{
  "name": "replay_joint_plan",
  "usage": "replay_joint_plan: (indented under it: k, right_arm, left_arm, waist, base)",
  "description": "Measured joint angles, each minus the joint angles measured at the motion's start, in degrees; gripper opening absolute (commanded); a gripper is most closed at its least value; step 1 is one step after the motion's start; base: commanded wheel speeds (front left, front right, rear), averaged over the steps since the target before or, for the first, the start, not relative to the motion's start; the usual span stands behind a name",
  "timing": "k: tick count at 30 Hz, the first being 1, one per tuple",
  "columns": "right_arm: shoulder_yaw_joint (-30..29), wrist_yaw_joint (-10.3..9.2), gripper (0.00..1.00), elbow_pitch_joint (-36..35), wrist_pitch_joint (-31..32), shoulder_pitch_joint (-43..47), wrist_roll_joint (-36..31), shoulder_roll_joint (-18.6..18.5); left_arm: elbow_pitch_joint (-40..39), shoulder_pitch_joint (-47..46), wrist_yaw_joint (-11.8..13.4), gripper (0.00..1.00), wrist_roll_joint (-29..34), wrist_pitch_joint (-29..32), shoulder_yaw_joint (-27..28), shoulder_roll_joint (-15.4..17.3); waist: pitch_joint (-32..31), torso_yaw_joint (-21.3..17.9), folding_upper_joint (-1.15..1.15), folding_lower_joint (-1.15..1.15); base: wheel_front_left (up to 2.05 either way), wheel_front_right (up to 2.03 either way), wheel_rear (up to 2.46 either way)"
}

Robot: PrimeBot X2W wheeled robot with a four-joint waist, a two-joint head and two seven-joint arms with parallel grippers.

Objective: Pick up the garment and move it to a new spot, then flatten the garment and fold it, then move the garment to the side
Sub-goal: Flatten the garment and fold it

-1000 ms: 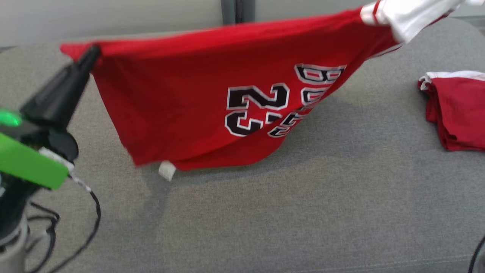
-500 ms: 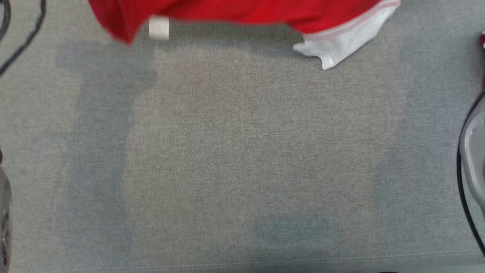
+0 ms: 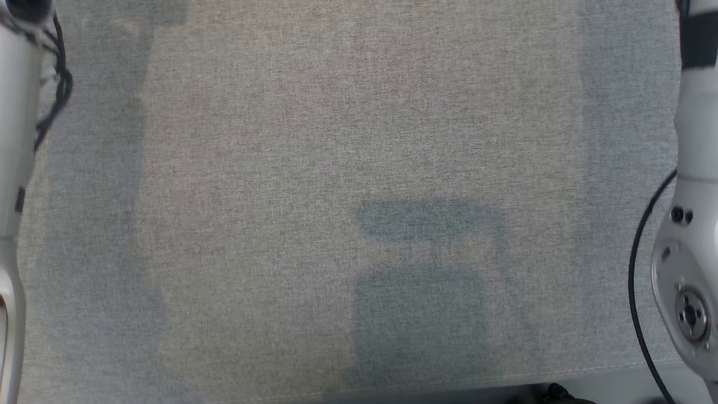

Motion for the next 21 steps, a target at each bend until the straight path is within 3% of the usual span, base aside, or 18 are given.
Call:
replay_joint_plan:
  k: [7, 13, 17, 21]
  right_arm:
    - [2.0, 0.0, 0.0, -8.95, -0.07, 21.43, 8.79, -4.09]
    - [0.21, 0.03, 0.0, -19.91, 1.16, 43.45, 15.15, -5.21]
    - [-1.85, 0.07, 0.0, -25.41, 2.94, 56.87, 17.58, -3.79]
    - [-2.78, 0.05, 0.0, -29.4, 4.53, 67.68, 18.15, -2.15]
  left_arm:
    - [-4.82, 17.38, -0.09, 0.0, -7.14, -4.03, -5.27, 6.84]
    - [-11.55, 35.62, -0.14, 0.0, -10.21, -4.61, -5.55, 10.09]
    - [-17.36, 47.29, 0.99, 0.0, -9.43, -4.77, -2.47, 9.44]
    - [-23.61, 59.84, 4.3, 0.0, -6.05, -4.77, -0.82, 8.64]
  waist:
    - [-2.54, -1.36, 0.0, -0.01]
    - [-8.03, -1.88, 0.0, -0.01]
    - [-12.52, -1.86, 0.0, -0.01]
    - [-16.98, -1.88, 0.0, -0.02]
  base:
    - [0.0, 0.0, 0.0]
    - [0.0, 0.0, 0.0]
    - [0.0, 0.0, 0.0]
    - [0.0, 0.0, 0.0]
